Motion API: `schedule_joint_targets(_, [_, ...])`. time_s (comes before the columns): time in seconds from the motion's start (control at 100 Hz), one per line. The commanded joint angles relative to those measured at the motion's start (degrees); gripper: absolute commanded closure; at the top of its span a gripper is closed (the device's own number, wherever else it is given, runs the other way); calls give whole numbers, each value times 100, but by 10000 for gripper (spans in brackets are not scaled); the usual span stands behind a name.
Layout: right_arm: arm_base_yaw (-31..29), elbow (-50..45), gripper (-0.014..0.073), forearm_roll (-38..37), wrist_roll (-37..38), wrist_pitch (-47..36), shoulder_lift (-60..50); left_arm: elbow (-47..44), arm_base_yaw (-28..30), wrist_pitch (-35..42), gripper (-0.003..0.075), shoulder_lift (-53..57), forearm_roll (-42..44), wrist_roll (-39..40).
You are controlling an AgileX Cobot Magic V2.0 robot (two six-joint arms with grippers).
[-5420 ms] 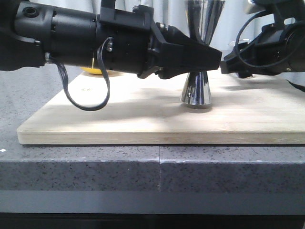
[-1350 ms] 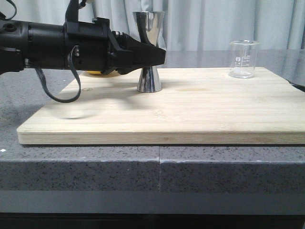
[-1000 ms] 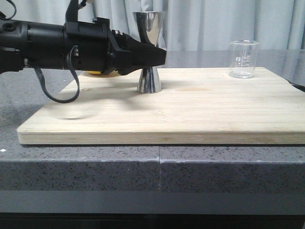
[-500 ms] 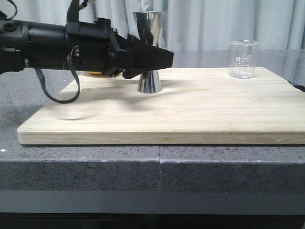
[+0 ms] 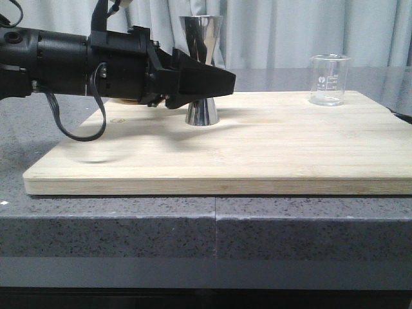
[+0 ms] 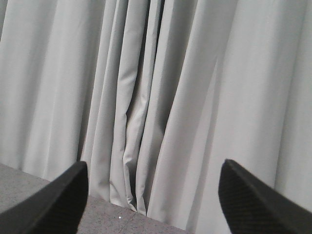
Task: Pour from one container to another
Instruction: 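Lower the filled steel jigger onto the board with the left gripper, then open the left gripper and pull it back away from the jigger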
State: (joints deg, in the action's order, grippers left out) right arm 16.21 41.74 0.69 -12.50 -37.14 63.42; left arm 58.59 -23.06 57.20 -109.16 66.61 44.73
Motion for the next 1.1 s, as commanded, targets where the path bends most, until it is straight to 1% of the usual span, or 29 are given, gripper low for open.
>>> schedule_joint_targets(0.0, [13, 136, 88, -14, 0, -386, -132, 150, 5, 330, 237, 388, -216, 54])
schedule_joint_targets(0.2, [13, 136, 88, -14, 0, -386, -132, 150, 41, 61, 237, 570, -7, 126])
schedule_joint_targets(0.34, [13, 136, 88, -14, 0, -386, -132, 150, 128, 49, 237, 686, 329, 418])
schedule_joint_targets(0.52, [13, 136, 88, -14, 0, -415, -132, 150, 246, 23, 237, 837, 501, 603])
schedule_joint_targets(0.81, [13, 136, 88, -14, 0, -424, -132, 150, 382, -11, 237, 1020, 925, 650])
schedule_joint_targets(1.09, [13, 136, 88, -14, 0, -424, -132, 150, 673, -11, 237, 1199, 1512, 1153])
